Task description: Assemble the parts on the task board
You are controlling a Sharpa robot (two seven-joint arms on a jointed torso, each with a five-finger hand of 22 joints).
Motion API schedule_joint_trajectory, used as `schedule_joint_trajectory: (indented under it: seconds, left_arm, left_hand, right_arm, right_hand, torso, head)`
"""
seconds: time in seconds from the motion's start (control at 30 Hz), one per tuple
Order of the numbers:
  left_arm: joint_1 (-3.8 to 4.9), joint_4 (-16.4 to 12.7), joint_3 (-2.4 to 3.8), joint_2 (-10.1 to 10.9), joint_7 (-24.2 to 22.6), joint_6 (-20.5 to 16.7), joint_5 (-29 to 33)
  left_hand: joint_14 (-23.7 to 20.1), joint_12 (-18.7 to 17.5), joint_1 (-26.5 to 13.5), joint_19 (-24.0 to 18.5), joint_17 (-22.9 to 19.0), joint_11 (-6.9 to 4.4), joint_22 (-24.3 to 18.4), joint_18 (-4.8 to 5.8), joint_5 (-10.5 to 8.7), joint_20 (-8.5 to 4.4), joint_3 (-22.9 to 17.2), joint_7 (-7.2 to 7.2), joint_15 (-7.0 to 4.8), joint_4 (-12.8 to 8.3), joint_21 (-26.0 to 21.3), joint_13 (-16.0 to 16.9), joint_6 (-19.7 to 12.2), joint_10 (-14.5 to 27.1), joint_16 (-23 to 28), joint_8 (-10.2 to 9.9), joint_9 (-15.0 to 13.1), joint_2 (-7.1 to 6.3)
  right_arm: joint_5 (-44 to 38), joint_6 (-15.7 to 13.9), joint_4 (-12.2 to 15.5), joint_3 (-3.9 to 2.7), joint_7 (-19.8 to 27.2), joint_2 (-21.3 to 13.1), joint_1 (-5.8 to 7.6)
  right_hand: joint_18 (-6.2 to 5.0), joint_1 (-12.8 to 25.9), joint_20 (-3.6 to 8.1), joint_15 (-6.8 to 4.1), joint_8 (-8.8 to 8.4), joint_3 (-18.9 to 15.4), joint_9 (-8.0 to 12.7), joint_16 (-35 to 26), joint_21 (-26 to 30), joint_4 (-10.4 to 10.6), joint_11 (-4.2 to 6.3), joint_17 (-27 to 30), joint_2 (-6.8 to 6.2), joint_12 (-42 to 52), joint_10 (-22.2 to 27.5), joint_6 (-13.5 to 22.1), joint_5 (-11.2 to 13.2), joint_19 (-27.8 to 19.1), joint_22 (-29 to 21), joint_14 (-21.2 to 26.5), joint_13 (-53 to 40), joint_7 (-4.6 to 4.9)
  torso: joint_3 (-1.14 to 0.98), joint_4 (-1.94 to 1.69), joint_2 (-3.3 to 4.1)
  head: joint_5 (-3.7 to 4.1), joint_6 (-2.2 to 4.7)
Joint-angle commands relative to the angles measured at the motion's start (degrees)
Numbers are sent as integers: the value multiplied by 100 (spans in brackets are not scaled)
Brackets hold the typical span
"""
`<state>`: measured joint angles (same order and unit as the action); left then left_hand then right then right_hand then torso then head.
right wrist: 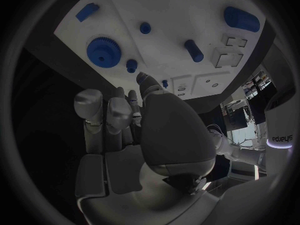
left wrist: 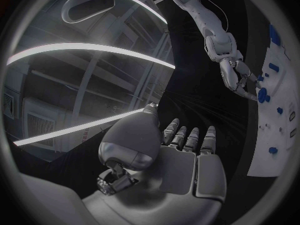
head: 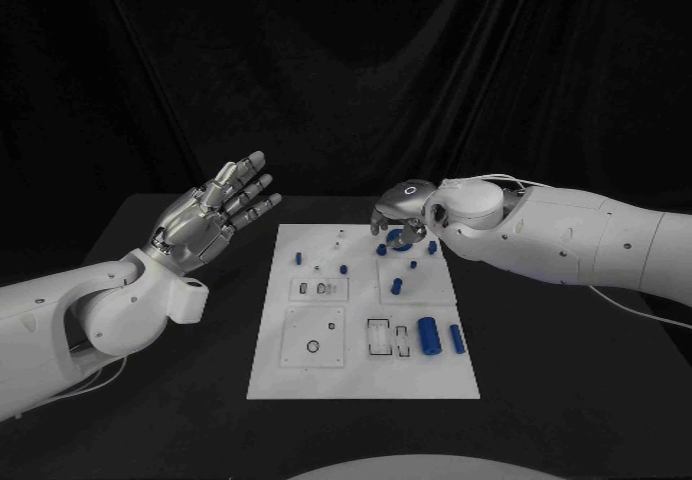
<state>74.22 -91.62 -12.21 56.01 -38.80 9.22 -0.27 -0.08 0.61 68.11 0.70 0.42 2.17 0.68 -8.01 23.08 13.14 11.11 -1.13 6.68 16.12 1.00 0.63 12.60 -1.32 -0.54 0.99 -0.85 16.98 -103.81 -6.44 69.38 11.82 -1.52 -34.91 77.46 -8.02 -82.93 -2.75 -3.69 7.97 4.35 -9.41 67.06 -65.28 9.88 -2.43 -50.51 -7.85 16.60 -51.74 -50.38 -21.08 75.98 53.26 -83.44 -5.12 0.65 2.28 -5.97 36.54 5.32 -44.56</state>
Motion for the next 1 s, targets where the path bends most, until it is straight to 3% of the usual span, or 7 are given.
schedule_joint_trajectory:
  seconds: [0.03,0.13,0.4,0.5,0.67,1.0]
  left_arm:
    - [12,-1,5,2,-525,102,-11]
    - [10,0,5,5,-521,113,-11]
    - [5,5,5,12,-500,157,-11]
    - [4,6,5,17,-496,164,-11]
    - [2,16,5,22,-474,180,-11]
    - [0,36,5,15,-424,223,-11]
  left_hand:
    - [19,28,132,47,-34,29,7,-223,101,66,-174,-8,76,18,14,-10,-7,-12,39,70,-81,-34]
    - [20,29,178,49,-33,28,8,-222,158,75,-205,-21,85,8,16,-10,-3,-11,37,71,-82,-38]
    - [24,29,242,54,-31,33,10,-222,240,87,-247,-25,99,-9,21,-10,-5,-11,32,71,-82,-42]
    - [28,29,262,57,-28,37,12,-222,263,92,-260,-27,109,-15,24,-10,-6,-10,25,71,-82,-44]
    - [30,28,312,60,-26,33,13,-221,314,105,-290,-45,123,-35,26,-11,0,-8,22,72,-83,-48]
    - [33,26,367,61,-24,25,13,-220,387,115,-322,-73,135,-63,27,-12,9,-5,16,74,-85,-55]
  right_arm:
    - [-69,-157,-48,-4,76,36,-50]
    - [-69,-156,-94,-4,98,69,-78]
    - [-69,-109,-263,-5,163,187,-174]
    - [-69,-103,-299,-5,179,217,-194]
    - [-69,-74,-404,-5,273,284,-223]
    - [-69,-110,-592,-5,351,363,-256]
  right_hand:
    - [95,-31,14,10,-79,133,-77,148,-166,13,-9,-124,-12,-39,-57,-32,-42,73,111,-56,-102,15]
    - [95,-54,15,8,-93,166,-85,157,-182,-5,-9,-134,-11,-56,-42,-30,-118,72,134,-56,-103,17]
    - [94,-153,9,17,-164,421,-129,153,-216,-110,-22,-154,-36,-167,15,-31,-641,15,224,-8,-89,17]
    - [94,-157,8,17,-169,459,-136,153,-219,-120,-21,-158,-45,-177,9,-39,-701,8,235,-4,-87,18]
    - [77,-220,2,20,-188,740,-173,44,-164,-216,-15,-25,-110,-271,53,-92,-1069,-85,207,80,-62,6]
    - [74,-177,1,21,-181,845,-204,25,-154,-238,-14,-15,-160,-278,18,-141,-999,-117,225,103,-69,-9]
  torso:
    - [-3,-4,3]
    - [-3,-3,-5]
    - [-5,-9,-14]
    - [-3,-3,-16]
    - [-7,-1,-26]
    - [-6,-7,-19]
  head:
    - [-1,-45]
    - [-8,-75]
    - [-20,-118]
    - [-33,-134]
    - [-31,-175]
    - [-12,-194]
